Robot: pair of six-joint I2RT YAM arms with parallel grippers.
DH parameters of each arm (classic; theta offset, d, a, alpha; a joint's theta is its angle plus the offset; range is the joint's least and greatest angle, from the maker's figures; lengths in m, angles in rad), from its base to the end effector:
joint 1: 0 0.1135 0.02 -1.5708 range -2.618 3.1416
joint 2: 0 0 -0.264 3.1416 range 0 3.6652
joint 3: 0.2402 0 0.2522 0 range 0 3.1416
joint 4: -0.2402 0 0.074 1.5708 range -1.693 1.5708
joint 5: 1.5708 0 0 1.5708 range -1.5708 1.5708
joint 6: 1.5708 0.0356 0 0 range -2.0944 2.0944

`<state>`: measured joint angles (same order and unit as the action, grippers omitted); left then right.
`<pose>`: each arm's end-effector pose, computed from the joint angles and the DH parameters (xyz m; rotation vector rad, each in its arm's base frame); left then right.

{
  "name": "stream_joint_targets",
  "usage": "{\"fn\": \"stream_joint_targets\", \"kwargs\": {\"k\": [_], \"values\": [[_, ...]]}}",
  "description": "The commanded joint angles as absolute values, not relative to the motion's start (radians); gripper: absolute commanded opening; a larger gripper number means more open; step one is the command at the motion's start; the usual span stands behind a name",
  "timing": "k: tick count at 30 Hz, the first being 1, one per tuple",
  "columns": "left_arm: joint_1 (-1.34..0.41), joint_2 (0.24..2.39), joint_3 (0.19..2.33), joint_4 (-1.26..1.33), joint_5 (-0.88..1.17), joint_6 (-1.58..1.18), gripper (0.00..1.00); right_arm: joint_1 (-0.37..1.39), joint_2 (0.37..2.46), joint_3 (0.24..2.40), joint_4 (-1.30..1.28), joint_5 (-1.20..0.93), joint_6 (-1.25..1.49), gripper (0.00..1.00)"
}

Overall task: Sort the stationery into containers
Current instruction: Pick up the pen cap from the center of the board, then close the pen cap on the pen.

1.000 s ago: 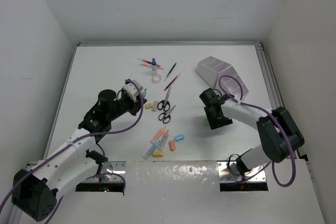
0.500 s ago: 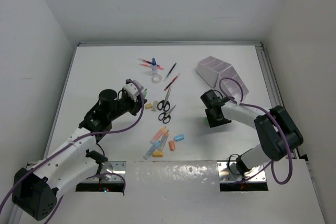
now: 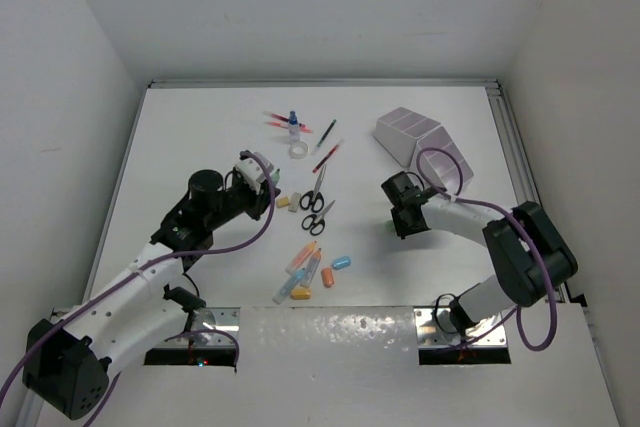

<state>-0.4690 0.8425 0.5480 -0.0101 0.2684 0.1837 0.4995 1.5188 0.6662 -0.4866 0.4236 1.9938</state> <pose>0.1736 -0.0986 0.2644 0.7788 1.7203 -0.4472 0.2151 0.1007 0.1286 1.8608 1.9107 0.1114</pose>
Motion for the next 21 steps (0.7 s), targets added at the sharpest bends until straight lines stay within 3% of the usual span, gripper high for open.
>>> {"fn": "stream_joint_targets", "kwargs": {"k": [1,7,12,17,21], "values": [[-0.462,0.844,0.566,0.038,0.275,0.196,0.0,0.5,1.526,0.638,-0.417,0.483,2.033,0.0],[-0.46,0.842,0.558,0.037,0.276,0.195,0.0,0.508,1.497,0.609,-0.192,0.462,1.662,0.0],[-0.462,0.842,0.566,0.025,0.278,0.18,0.0,0.574,1.398,0.636,0.127,0.46,1.085,0.0],[-0.469,0.821,0.597,0.017,0.275,0.067,0.0,0.699,1.362,0.849,0.178,0.4,0.7,0.0],[-0.471,0.815,0.614,-0.033,0.253,-0.064,0.0,0.801,1.37,0.952,0.316,0.396,0.568,0.0]]}}
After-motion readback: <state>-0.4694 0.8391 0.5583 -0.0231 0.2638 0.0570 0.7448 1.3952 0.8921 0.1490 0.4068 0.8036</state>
